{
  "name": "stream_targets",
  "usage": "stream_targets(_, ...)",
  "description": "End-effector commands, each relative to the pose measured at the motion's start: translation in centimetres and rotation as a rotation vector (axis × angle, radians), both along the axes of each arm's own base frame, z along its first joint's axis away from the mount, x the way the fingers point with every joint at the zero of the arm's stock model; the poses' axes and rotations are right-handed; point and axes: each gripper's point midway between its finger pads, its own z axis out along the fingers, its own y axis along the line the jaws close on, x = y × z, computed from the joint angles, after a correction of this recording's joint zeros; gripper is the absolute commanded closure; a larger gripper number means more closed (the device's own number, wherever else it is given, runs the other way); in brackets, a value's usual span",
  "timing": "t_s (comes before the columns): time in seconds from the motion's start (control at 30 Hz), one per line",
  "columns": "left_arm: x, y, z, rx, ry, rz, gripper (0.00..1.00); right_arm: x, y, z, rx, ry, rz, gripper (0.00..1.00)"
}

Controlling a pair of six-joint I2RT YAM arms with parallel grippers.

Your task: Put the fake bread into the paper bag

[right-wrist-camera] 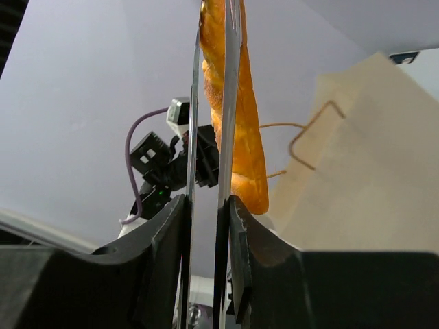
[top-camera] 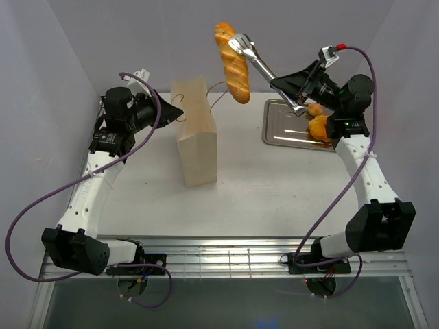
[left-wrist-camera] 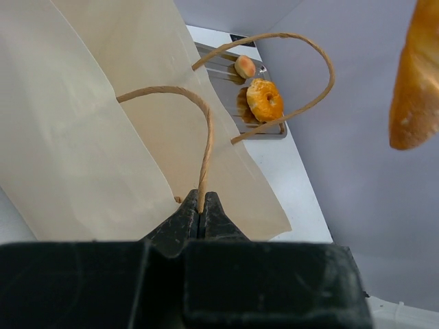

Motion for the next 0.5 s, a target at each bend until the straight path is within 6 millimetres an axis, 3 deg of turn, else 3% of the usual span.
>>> stream_targets(0.0,-1.2,0.4,1.8,-0.016,-0.05,0.017,1.0,-2.4,2.8,3.0,0.0,-0.045,0.049,0.92)
stream_targets(0.1,-1.5,0.7,1.8,-0.022,-0.053,0.034,1.0,-2.7,5.1,2.9,-0.011,-0.029,0.065,0.92)
stream_targets(0.2,-1.8,0.7,1.7,-0.025,-0.052,0.038,1.0,-3.6,8.6,2.4,-0.017,-0.009,0.114,0.92)
stream_targets(0.47,-1.9,0.7,1.6,-0.038,-0.048,0.039,1.0,-2.2,12.2,-0.3,-0.06,0.066,0.017,0.92)
